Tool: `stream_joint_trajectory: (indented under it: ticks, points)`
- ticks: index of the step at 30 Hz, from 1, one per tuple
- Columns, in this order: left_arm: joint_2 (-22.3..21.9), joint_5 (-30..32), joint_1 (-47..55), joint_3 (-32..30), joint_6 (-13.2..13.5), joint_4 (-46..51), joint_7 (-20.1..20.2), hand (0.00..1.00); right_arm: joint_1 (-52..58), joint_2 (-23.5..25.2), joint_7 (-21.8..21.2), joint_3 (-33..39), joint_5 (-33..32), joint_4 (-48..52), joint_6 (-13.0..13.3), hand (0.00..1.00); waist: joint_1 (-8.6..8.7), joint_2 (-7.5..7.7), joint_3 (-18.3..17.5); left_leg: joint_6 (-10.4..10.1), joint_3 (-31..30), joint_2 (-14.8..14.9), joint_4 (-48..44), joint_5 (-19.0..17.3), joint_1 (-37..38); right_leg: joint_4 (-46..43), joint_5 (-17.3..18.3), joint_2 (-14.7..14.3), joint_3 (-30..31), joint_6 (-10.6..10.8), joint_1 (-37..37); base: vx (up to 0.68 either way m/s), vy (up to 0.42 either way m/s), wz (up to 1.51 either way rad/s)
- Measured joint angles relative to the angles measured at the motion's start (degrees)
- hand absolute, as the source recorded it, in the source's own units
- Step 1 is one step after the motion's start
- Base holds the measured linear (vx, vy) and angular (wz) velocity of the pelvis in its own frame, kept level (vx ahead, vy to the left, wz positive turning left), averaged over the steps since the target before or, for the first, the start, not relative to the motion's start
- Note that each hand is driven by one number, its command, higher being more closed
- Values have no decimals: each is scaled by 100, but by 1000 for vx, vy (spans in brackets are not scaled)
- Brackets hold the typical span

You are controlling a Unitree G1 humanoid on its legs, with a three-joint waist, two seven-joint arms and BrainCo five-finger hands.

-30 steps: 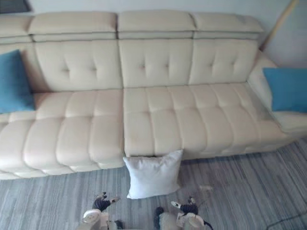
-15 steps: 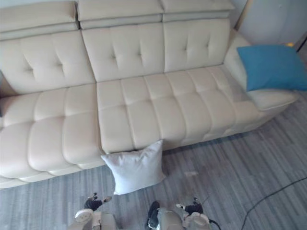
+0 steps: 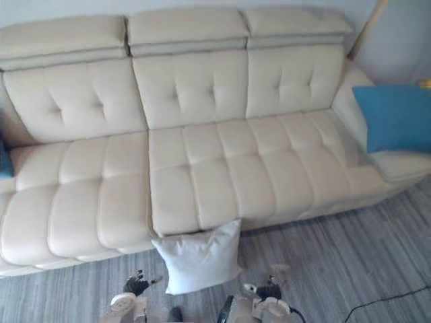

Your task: Pick up cushions and gather them together orderly.

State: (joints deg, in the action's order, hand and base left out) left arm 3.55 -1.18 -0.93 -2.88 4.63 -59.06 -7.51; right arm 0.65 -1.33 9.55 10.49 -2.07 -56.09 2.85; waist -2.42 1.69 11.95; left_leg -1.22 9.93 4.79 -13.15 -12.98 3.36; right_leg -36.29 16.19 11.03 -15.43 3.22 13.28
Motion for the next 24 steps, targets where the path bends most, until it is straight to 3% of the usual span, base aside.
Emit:
stream_joint_trajectory:
  ticks: [2, 3, 7, 9, 15, 20, 24]
  points:
    - [5, 0, 5, -42, -1, 0, -5, 0, 24, 43, -3, -10, 1, 98, 3, 0, 6, 22, -13, -153, -183, 77, -17, -93, -3, 677, -207, -124, 525, 36, 60, 157, -242, 62]
    - [20, -1, -35, -71, -9, -39, -12, 0, 40, 66, -29, 3, -3, 82, -2, 0, 42, 99, -54, -387, -454, 67, -157, -303, -35, 1254, -686, -193, 1040, 278, -115, 178, -286, 54]
    - [-308, -3, -9, -248, 5, -57, -13, 0, 64, -130, -21, 20, -5, 18, 0, 0, 22, -265, -159, -485, -579, 375, -162, -247, 6, 1318, -699, -406, 727, 187, -356, 116, -177, 25]
    - [-402, -9, -27, -251, 8, -58, -6, 0, 104, -135, -21, 46, -5, -1, -5, 0, 27, -277, -172, -550, -598, 386, -82, -106, 81, 1475, -698, -408, 619, 184, -549, 59, -101, 28]
    - [-327, -8, -13, -222, 6, -55, -6, 0, 167, -114, -40, 105, 0, -233, -5, 0, 21, -131, -281, -603, -911, 333, 9, 40, 62, 1978, -814, -381, 270, 173, -945, 19, -20, 34]
    - [-192, -9, -8, -157, 0, -121, -11, 0, 205, -87, -49, 121, 0, -357, -1, 0, -23, 9, -343, -544, -1052, 92, -6, 366, -64, 2458, -1108, -196, 120, 221, -1219, -32, 24, 20]
    - [-200, -15, -19, -158, 0, 8, -33, 0, 122, -78, -15, 122, 2, -310, 1, 0, -39, 21, -268, -544, -1178, 70, -342, 366, -430, 2118, -1101, -110, -48, 211, -992, -80, 5, 34]
